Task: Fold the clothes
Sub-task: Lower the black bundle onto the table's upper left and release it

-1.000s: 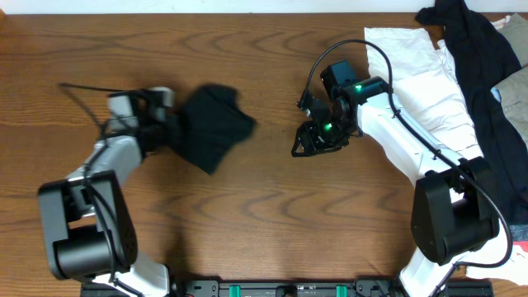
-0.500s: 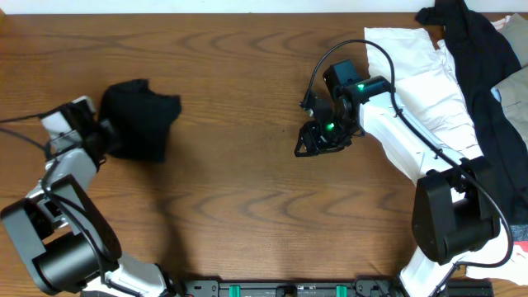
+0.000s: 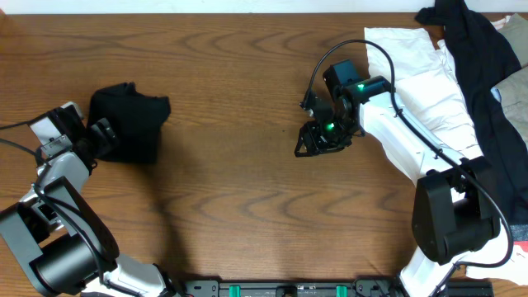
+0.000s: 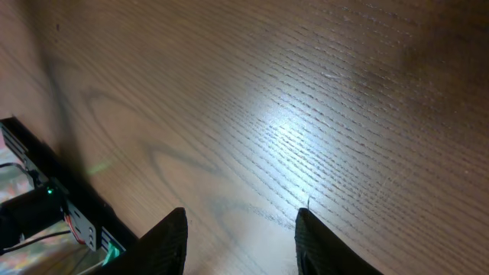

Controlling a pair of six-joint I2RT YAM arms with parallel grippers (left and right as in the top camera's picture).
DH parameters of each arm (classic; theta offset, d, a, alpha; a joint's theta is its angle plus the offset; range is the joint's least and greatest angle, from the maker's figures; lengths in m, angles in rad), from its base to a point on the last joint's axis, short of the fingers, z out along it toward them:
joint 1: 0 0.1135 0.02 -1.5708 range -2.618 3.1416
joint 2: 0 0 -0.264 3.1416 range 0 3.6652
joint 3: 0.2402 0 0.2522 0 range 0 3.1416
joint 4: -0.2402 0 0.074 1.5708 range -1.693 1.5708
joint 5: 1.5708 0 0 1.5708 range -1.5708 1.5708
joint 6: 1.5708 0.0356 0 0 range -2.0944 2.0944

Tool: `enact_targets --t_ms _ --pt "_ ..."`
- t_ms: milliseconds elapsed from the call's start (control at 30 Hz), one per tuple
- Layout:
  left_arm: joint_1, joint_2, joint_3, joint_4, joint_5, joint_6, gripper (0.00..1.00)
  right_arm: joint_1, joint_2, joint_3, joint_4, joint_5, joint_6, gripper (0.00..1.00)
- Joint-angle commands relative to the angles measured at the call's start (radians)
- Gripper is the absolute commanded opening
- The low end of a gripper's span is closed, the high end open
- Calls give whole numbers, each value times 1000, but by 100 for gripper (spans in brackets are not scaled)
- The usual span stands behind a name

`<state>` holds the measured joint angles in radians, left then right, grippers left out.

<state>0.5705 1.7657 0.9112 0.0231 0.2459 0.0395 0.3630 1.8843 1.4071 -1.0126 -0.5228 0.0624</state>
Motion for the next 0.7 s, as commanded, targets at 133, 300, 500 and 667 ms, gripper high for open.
enact_targets --t_ms 133,300,500,667 --pt "0 -52 24 -28 -9 0 98 -10 -9 6 2 5 -40 44" --pt "0 -142 24 -42 -38 0 98 -10 -9 6 12 26 -42 44" --pt "-35 -240 24 -99 -37 -2 98 -10 -9 6 37 27 -51 44" --pt "-143 -291 24 -173 -37 0 98 -9 -9 6 33 73 -69 44"
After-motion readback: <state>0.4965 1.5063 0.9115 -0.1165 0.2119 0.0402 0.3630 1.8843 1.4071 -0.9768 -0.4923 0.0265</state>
